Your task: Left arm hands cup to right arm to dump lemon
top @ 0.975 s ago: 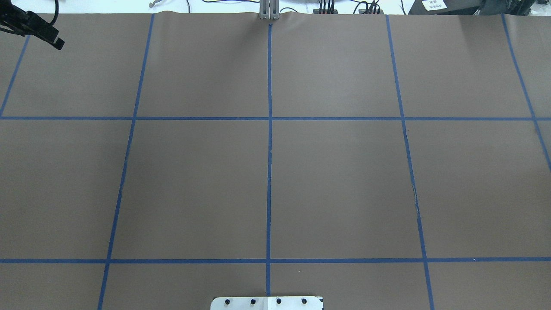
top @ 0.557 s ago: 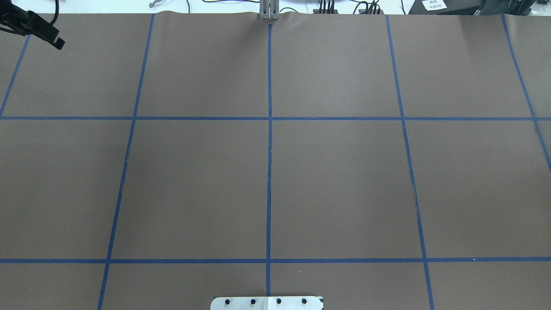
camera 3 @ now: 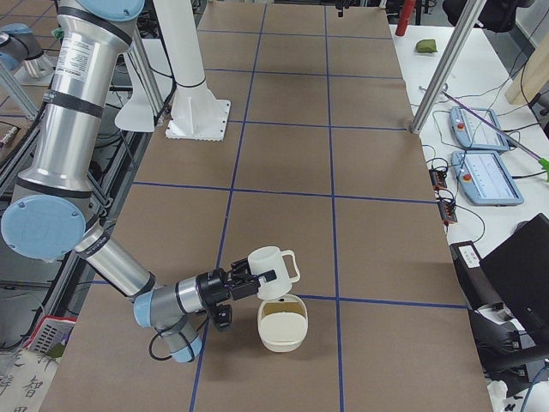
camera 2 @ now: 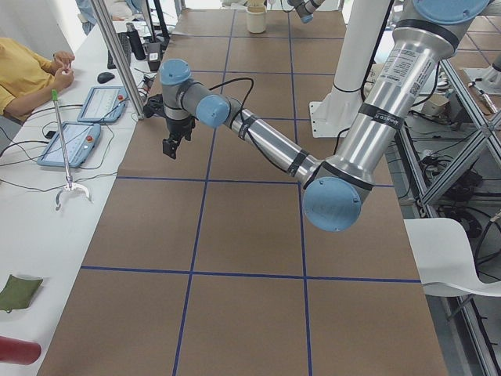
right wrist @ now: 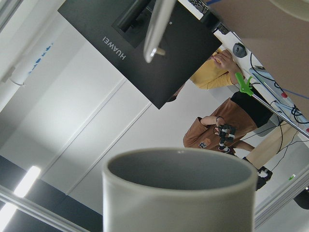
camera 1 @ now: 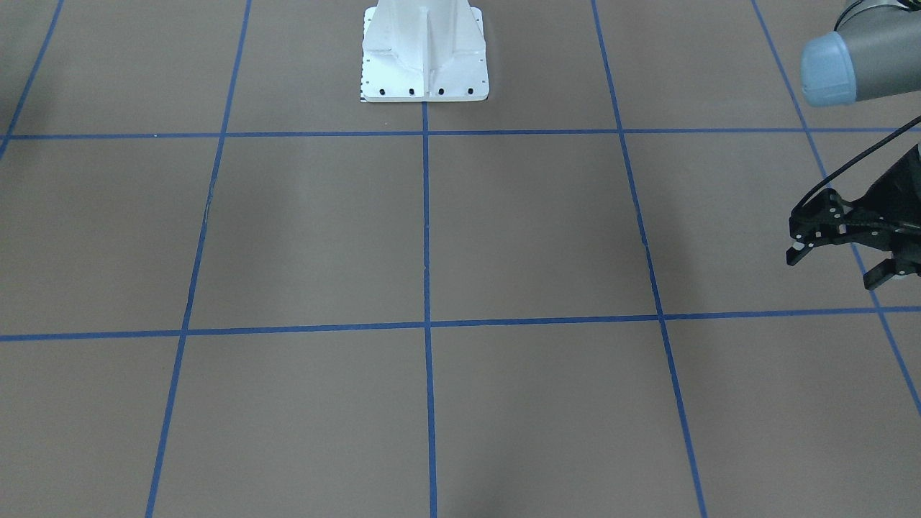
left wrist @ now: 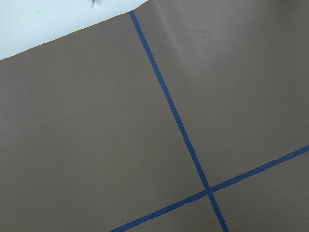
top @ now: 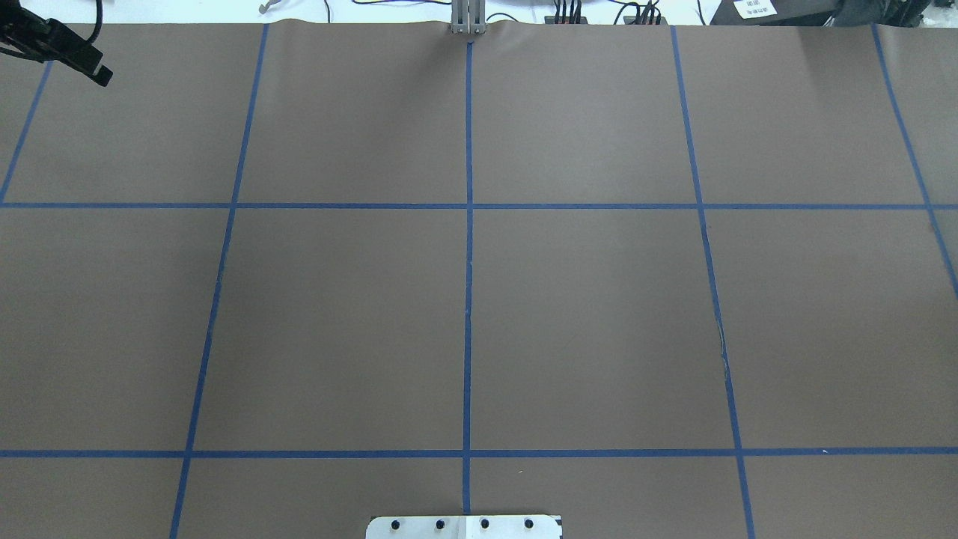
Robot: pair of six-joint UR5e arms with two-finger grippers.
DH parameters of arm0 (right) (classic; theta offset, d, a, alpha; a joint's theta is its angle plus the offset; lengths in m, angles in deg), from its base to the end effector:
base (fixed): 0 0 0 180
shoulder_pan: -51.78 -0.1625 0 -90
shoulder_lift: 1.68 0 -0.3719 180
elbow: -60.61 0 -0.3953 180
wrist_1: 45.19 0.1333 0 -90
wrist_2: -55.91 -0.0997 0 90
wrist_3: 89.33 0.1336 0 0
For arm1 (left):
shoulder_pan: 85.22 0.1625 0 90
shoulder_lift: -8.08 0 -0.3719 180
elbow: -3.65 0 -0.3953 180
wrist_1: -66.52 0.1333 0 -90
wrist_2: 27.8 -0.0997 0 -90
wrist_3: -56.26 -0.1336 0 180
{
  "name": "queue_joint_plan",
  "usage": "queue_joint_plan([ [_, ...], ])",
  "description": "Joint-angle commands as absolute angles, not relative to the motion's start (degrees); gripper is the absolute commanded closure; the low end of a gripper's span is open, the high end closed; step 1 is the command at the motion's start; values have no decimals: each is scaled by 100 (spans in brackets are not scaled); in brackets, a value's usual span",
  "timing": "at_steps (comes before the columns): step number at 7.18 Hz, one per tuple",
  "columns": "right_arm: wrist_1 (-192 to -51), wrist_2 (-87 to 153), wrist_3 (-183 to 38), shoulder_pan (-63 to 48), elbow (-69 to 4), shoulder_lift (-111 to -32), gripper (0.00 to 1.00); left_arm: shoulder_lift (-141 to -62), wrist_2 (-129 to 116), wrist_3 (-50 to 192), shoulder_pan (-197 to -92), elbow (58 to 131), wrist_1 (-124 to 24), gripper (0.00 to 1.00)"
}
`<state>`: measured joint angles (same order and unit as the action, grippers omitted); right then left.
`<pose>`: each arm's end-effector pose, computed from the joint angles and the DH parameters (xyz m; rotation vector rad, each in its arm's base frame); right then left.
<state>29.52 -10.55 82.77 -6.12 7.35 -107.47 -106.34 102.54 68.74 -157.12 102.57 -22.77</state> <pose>0.0438 -0.2814 0.6955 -0.1823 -2.5263 1.7632 0.1490 -0.6066 0.3159 0.3464 0.8059 0.2921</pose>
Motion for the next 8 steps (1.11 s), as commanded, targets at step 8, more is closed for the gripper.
queue_joint_plan([
  [8,2952,-1546,7037,-623,665,-10847,100,-10582,10254,6874,-15712,10279,-2304,0],
])
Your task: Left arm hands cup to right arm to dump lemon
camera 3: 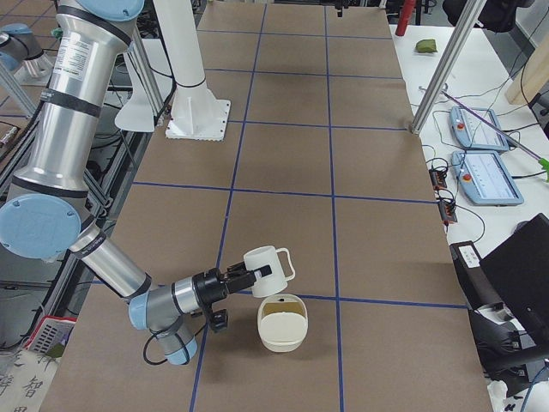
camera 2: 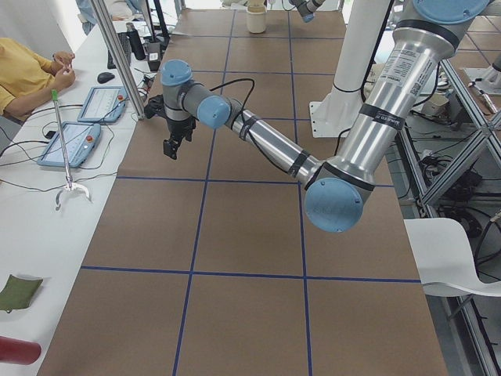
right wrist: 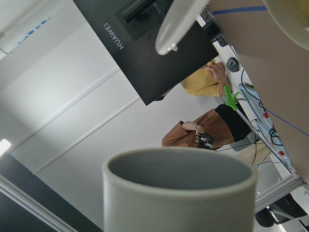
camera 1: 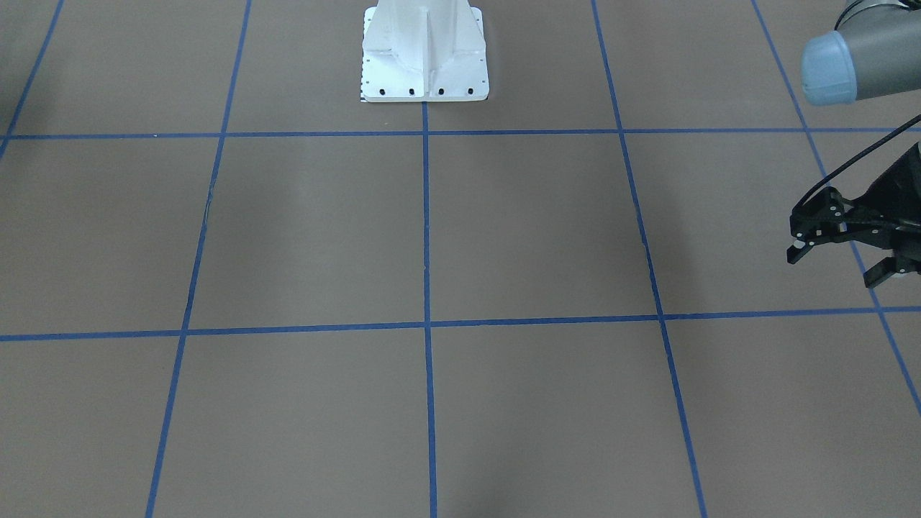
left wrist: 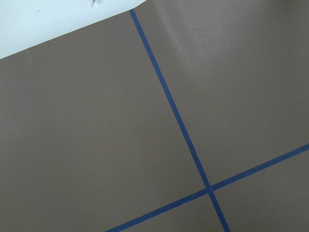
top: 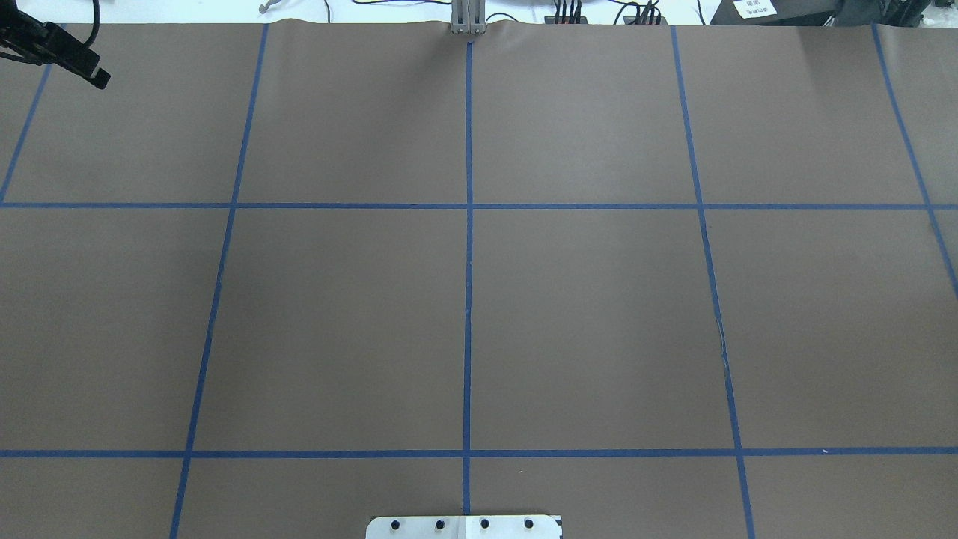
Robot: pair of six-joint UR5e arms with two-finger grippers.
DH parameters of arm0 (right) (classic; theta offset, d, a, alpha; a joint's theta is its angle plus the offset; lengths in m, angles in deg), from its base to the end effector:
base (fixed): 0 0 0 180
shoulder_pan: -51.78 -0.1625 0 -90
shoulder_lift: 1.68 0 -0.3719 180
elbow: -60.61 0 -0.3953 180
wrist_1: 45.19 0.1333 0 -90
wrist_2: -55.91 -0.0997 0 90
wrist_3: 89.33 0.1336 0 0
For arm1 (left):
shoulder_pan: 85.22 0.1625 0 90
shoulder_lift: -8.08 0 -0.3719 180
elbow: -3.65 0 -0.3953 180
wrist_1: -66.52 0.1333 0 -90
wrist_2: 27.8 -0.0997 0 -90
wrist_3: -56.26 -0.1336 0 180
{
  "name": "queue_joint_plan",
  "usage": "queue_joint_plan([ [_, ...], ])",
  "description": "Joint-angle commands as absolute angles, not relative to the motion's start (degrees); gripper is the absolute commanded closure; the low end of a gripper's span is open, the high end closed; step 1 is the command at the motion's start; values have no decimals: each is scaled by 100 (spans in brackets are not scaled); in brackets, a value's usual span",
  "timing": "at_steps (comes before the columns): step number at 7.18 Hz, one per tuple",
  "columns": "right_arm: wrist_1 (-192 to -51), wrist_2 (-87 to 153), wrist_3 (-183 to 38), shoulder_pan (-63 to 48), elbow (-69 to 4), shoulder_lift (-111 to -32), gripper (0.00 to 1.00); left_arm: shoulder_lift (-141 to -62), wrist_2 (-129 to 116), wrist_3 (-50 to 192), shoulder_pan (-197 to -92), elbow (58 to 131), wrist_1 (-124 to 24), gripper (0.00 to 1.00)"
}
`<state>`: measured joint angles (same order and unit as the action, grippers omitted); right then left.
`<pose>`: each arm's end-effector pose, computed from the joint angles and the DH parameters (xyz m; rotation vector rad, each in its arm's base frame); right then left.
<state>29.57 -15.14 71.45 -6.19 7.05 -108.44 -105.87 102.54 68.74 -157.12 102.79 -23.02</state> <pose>0.0382 -0.2721 0.6960 0.0030 -2.4025 1.6362 0.1484 -0.6048 0.3186 0.3464 0.8059 0.2921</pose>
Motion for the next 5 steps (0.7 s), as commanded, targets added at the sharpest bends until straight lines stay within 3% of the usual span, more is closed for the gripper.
queue_joint_plan([
  [1,2926,-1581,6810,-623,665,-10847,100,-10582,10254,6874,-15712,10279,-2304,0],
  [5,2882,-2606,3085,-631,366,-10961,100,-10582,10262,6874,-15712,10226,-2312,0],
])
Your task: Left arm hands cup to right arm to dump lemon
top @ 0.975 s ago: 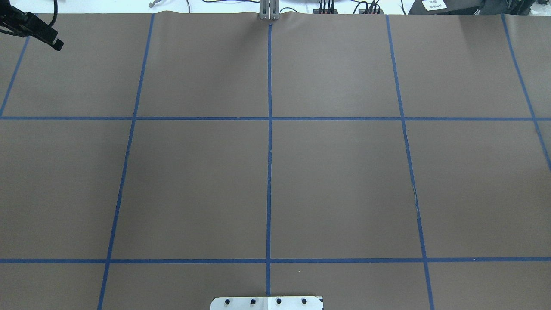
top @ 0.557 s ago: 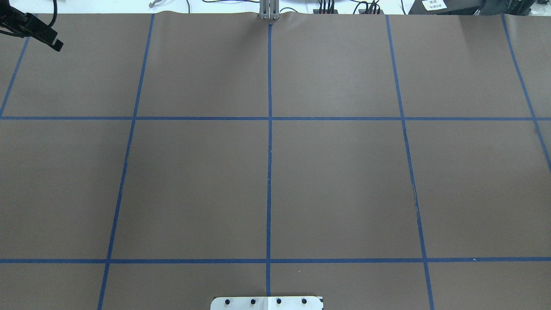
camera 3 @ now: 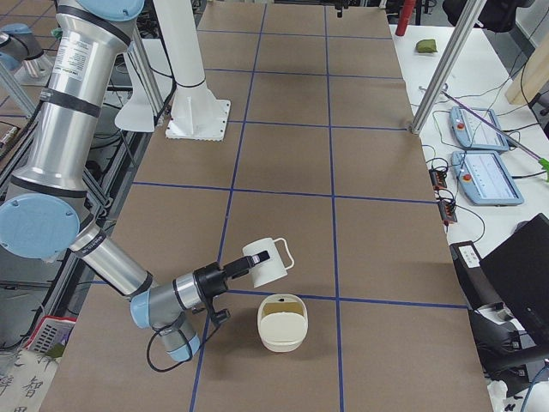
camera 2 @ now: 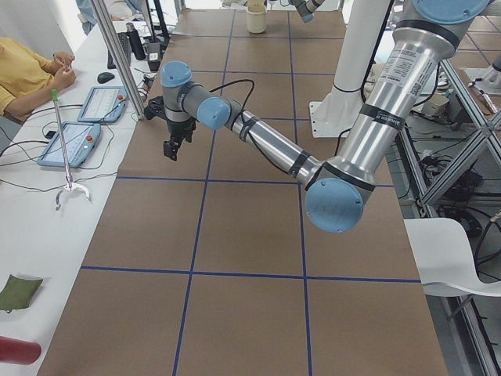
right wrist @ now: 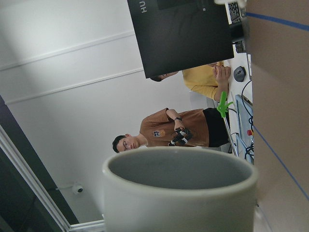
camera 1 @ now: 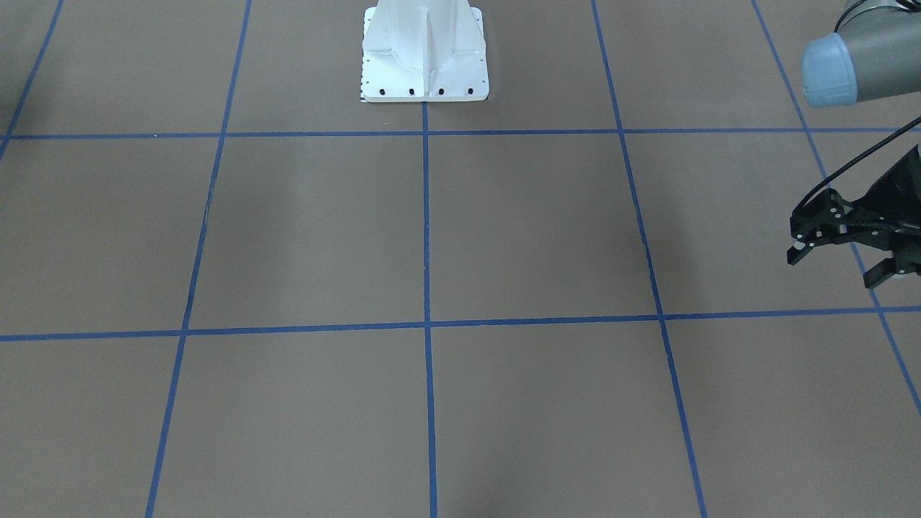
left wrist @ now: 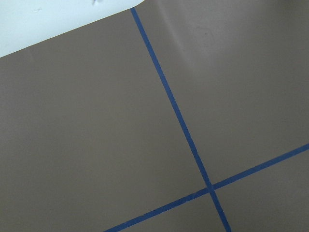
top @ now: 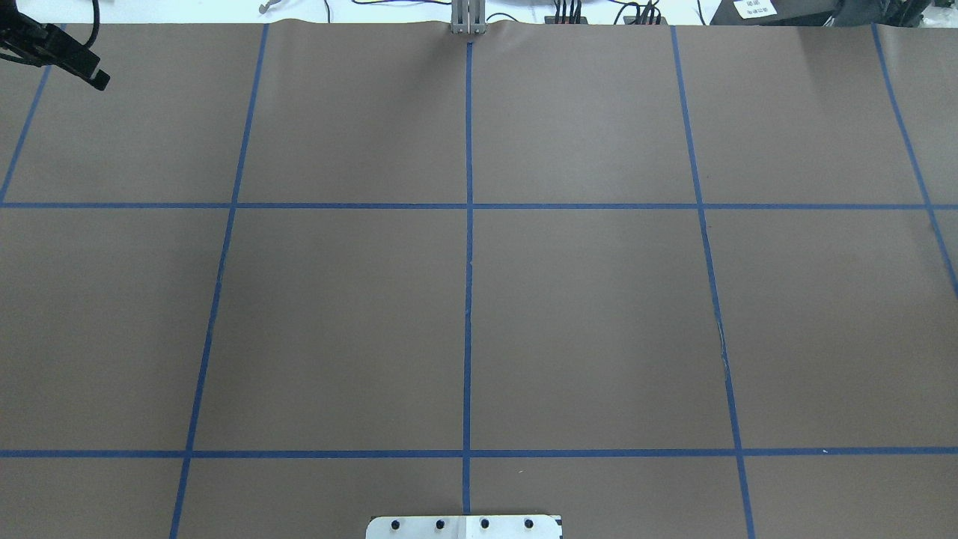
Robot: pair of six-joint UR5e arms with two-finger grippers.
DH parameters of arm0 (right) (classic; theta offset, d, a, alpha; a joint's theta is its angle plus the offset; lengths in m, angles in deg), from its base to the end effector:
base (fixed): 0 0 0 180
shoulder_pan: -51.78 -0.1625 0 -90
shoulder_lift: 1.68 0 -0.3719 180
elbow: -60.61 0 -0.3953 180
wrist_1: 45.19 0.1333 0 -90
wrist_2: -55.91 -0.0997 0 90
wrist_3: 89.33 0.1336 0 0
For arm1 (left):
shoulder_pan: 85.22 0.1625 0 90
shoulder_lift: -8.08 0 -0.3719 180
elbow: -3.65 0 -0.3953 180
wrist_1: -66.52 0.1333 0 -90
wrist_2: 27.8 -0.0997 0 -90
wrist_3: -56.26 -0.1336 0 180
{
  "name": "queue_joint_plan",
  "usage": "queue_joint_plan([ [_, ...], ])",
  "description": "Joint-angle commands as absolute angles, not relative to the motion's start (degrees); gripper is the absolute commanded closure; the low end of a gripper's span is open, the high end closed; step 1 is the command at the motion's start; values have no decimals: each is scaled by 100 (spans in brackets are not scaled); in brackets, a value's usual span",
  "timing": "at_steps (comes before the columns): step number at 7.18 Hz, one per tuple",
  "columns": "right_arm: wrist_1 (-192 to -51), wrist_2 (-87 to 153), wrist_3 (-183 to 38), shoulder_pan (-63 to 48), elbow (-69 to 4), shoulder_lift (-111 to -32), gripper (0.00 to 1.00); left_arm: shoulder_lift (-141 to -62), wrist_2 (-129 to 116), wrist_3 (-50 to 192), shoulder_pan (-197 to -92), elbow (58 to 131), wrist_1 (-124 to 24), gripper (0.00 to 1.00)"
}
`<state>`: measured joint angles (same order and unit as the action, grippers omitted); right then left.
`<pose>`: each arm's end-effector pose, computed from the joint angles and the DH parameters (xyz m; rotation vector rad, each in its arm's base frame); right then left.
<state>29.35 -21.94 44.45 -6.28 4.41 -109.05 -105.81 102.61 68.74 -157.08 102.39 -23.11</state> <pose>0.0221 -0.2697 0.6821 0.4325 -2.1962 1.2891 0.1493 -0.6057 0.3222 0.3396 0.8059 0.2909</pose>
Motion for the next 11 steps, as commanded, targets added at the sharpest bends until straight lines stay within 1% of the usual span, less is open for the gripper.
queue_joint_plan([
  [1,2795,-3193,1907,-640,349,-10961,100,-10582,10262,6874,-15712,10226,-2312,0],
  [2,2420,-3564,1086,-666,88,-11083,100,-10582,10262,6866,-15712,10218,-2312,0],
  [3,1816,-3924,25,-780,-402,-11363,100,-10573,10262,6865,-15712,10209,-2312,0],
  [4,1235,-4337,-1082,-1094,-686,-11435,100,-10573,10262,6865,-15712,10209,-2312,0],
  [5,638,-4820,-1911,-1541,-950,-11410,100,-10573,10262,6865,-15712,10209,-2312,0],
  [6,-352,-5721,-2859,-2381,-1413,-11349,100,-10565,10262,6865,-15712,10209,-2312,0],
  [7,-1345,-6269,-3826,-2937,-1975,-11348,100,-10565,10271,6874,-15712,10209,-2312,0],
  [8,-1807,-6275,-4436,-2969,-2268,-11313,100,-10565,10271,6866,-15703,10217,-2312,0],
  [11,-2967,-6257,-5688,-2969,-2279,-10315,100,-10565,10306,6883,-15703,10209,-2312,0],
])
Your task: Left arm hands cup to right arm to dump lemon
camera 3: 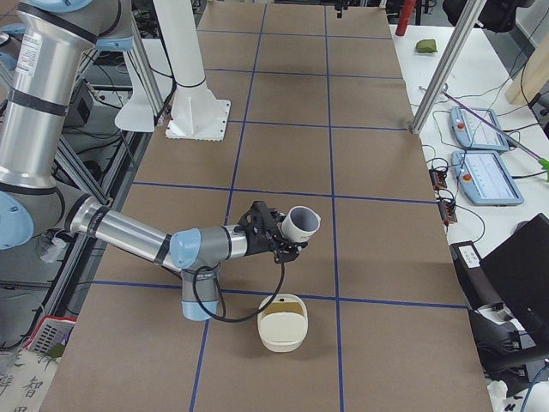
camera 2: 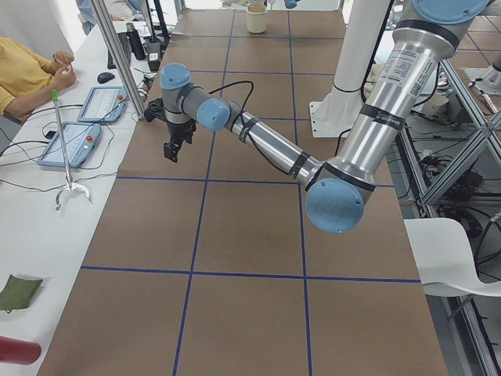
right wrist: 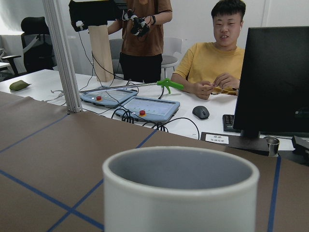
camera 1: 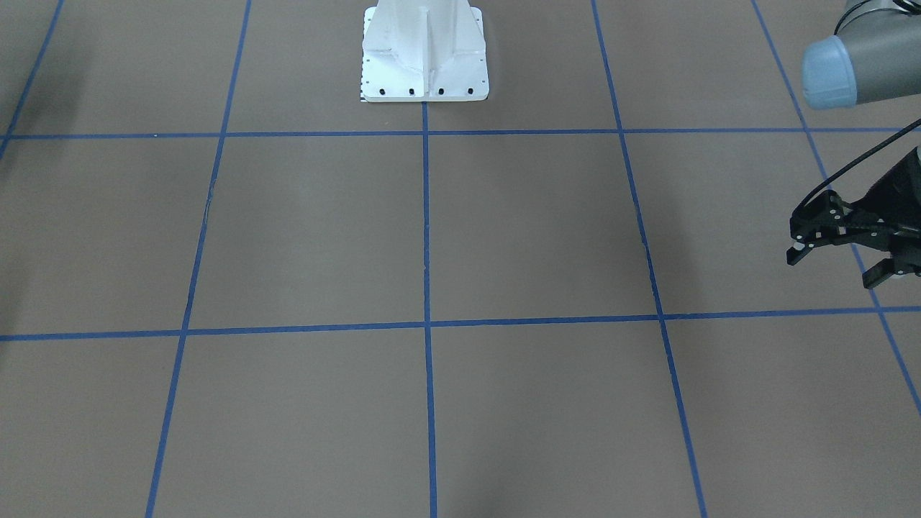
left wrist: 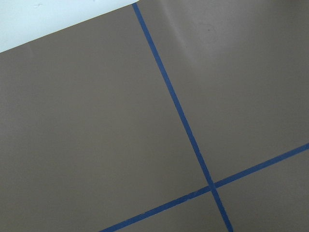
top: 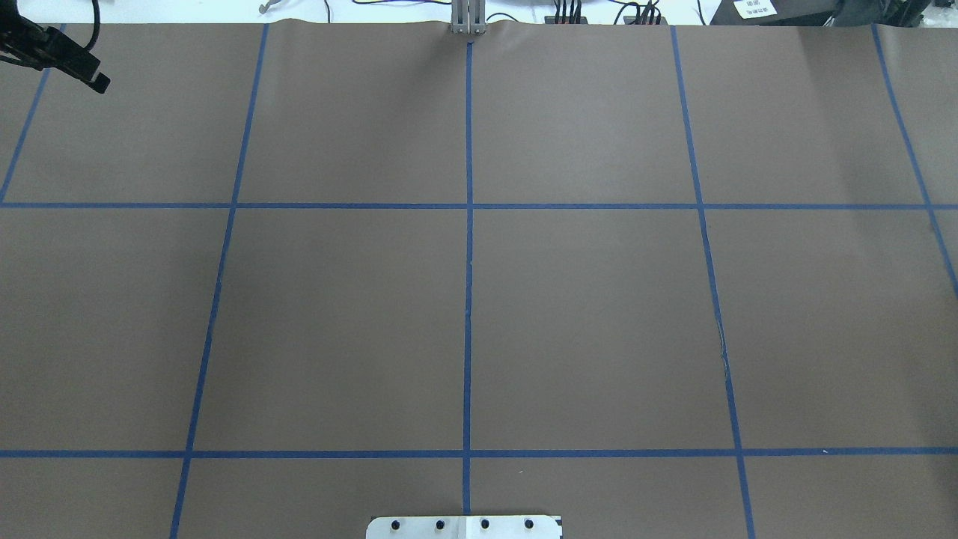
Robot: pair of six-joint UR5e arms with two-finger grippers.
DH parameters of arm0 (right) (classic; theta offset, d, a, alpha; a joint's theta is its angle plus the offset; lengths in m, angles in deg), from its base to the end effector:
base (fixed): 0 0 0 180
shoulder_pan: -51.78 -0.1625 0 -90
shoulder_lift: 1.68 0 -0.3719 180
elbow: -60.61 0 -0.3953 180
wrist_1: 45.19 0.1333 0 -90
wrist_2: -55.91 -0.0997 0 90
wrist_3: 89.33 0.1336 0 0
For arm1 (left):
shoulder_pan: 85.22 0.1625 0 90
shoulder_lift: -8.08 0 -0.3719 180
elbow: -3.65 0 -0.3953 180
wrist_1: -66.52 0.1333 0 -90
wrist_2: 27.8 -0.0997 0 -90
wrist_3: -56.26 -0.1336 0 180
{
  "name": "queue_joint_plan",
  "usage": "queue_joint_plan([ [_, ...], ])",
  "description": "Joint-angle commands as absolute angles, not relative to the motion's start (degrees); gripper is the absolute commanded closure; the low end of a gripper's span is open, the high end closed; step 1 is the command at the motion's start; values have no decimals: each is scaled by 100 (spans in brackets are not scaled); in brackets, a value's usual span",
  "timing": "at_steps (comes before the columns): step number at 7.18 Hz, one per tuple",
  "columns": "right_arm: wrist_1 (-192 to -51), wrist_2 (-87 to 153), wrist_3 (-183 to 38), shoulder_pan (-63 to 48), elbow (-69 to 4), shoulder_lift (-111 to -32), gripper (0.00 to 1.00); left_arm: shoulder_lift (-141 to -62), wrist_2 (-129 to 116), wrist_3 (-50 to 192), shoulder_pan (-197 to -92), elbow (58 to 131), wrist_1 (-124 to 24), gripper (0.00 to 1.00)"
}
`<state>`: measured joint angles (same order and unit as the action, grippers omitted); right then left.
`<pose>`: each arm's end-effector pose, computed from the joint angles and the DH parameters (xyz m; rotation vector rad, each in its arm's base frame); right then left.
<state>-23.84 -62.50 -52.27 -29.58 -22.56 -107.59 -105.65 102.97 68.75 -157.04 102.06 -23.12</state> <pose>0.0115 -0.3887 0.5761 1.2311 -0.9409 0.0092 0.1504 -0.6057 0.3262 0.3293 0.8103 0.2902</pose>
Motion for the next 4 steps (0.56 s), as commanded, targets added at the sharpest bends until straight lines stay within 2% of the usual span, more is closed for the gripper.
queue_joint_plan([
  [1,-3476,-6240,-5708,-2917,-2279,-9902,100,-10565,10306,6883,-15703,10209,-2312,0],
  [3,-4374,-6126,-5900,-2611,-2262,-9207,100,-10591,10481,7083,-15694,10200,-2312,0],
  [4,-4561,-5394,-5892,-2009,-2262,-8934,100,-10652,10569,7425,-15677,10200,-2312,0],
])
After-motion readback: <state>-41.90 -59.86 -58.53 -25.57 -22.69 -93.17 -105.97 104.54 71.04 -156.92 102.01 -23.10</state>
